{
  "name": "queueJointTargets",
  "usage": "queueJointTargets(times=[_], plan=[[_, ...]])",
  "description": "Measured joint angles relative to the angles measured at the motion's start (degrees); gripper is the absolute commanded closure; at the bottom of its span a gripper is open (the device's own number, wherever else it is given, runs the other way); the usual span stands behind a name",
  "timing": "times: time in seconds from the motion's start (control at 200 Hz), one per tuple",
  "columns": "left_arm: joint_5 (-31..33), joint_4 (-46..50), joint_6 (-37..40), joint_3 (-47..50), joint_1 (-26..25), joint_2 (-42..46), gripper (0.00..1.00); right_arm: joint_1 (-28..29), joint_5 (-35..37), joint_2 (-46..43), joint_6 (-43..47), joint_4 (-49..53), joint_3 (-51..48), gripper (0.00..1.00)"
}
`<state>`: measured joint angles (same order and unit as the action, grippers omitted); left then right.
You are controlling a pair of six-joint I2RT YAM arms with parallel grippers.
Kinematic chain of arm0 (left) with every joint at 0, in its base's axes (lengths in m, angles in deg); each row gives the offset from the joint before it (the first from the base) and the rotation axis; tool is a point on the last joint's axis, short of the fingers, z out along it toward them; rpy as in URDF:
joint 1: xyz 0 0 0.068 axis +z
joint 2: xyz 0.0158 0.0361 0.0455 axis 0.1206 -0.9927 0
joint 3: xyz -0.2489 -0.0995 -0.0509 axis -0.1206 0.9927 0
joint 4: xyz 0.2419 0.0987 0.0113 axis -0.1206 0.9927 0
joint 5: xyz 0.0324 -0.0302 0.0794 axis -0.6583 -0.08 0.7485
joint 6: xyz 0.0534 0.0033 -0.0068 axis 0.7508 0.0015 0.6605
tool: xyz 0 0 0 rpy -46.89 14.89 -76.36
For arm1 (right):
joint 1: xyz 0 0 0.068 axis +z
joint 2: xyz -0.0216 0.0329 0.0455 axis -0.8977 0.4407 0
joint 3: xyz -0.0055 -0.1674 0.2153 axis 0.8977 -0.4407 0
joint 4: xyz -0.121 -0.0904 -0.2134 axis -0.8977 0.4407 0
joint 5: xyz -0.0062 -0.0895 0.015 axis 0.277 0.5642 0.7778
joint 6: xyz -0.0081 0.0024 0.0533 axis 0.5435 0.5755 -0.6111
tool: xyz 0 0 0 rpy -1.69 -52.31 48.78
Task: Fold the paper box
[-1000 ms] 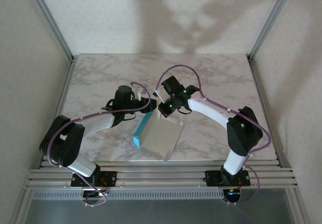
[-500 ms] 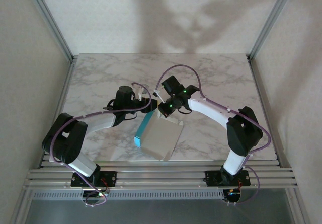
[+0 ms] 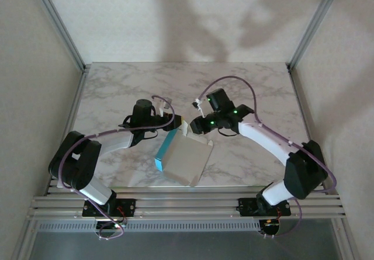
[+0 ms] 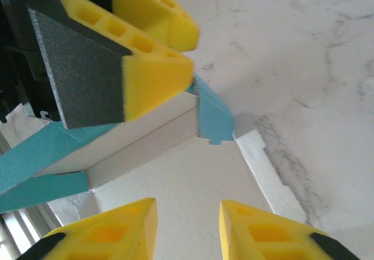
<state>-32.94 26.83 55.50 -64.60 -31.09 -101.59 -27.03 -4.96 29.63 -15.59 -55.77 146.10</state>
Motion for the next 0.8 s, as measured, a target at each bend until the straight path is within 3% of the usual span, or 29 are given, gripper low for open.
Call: queueJointTargets(times=[0.21,0.801], plan=[[-1.0,0.0,0.0,0.0,0.3,0.0,0.52,-3.4,-0.6,-2.7,-2.4,-6.4,-7.8,0.73],[-2.6,-1.3,-0.3,0.3,1.2,0.0,0.52,-3.1,-3.9,10.9,-5.5,-24.6,-11.1,0.7]])
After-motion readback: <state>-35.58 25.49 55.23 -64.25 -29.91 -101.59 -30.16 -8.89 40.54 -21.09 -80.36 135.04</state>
